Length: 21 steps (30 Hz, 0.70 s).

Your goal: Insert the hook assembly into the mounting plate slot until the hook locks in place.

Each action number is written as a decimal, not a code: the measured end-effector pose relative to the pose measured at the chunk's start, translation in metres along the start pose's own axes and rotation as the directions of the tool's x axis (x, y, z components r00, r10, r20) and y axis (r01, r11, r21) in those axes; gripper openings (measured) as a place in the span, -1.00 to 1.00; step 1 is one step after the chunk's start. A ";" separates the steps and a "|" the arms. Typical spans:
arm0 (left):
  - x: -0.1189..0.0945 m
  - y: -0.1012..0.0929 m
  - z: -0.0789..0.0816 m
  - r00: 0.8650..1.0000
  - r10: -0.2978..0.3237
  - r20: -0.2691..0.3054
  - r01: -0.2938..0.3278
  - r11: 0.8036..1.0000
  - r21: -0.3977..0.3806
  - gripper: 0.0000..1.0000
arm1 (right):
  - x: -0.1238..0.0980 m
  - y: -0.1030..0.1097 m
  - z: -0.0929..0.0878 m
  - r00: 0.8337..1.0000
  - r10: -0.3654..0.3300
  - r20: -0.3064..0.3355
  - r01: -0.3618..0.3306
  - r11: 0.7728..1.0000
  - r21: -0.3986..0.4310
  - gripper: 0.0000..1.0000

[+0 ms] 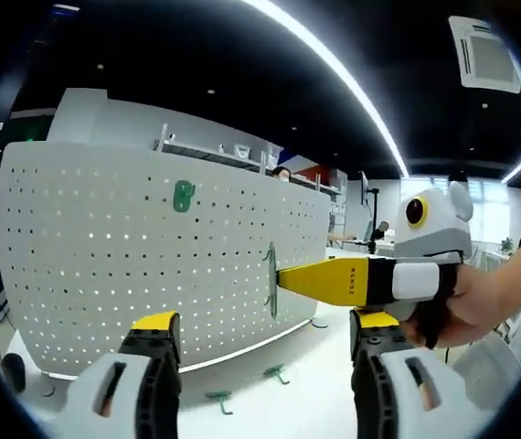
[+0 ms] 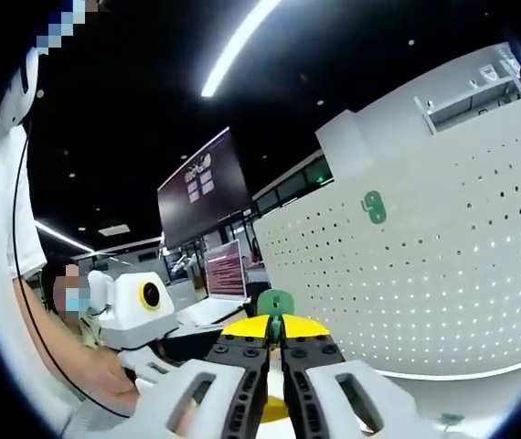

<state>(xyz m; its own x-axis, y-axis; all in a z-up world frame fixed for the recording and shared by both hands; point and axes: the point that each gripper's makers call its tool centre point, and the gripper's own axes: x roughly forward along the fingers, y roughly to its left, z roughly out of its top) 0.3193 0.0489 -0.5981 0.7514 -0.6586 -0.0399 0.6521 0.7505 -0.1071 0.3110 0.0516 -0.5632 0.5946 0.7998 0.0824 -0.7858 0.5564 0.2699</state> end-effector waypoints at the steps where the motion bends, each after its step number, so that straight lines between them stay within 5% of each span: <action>1: 0.000 0.000 0.000 1.000 0.002 0.000 -0.002 1.000 0.001 0.60 | 0.000 0.000 0.000 1.000 -0.001 0.001 0.001 1.000 0.001 -0.98; 8: 0.000 0.000 0.000 1.000 0.000 -0.003 0.000 1.000 0.000 0.58 | 0.000 -0.001 -0.001 1.000 -0.009 -0.010 0.009 1.000 -0.005 -0.98; 11: 0.000 -0.002 -0.001 1.000 -0.006 -0.008 0.006 1.000 0.007 0.57 | -0.002 -0.009 0.001 0.996 -0.090 -0.028 0.086 0.987 -0.134 -0.98; 17: 0.000 0.000 0.000 1.000 0.002 -0.005 -0.002 1.000 0.006 0.56 | -0.017 -0.046 0.007 0.960 -0.280 -0.009 0.274 0.946 -0.173 -0.98; 21: -0.001 0.002 -0.002 1.000 0.006 -0.015 -0.006 1.000 0.001 0.54 | -0.036 -0.076 0.012 0.913 -0.407 0.010 0.400 0.892 -0.210 -0.98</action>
<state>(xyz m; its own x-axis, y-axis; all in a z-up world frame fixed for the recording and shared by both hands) 0.3198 0.0507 -0.6002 0.7540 -0.6546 -0.0555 0.6475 0.7548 -0.1054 0.3510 -0.0221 -0.5755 0.8645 0.5020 -0.0248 -0.4993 0.8634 0.0721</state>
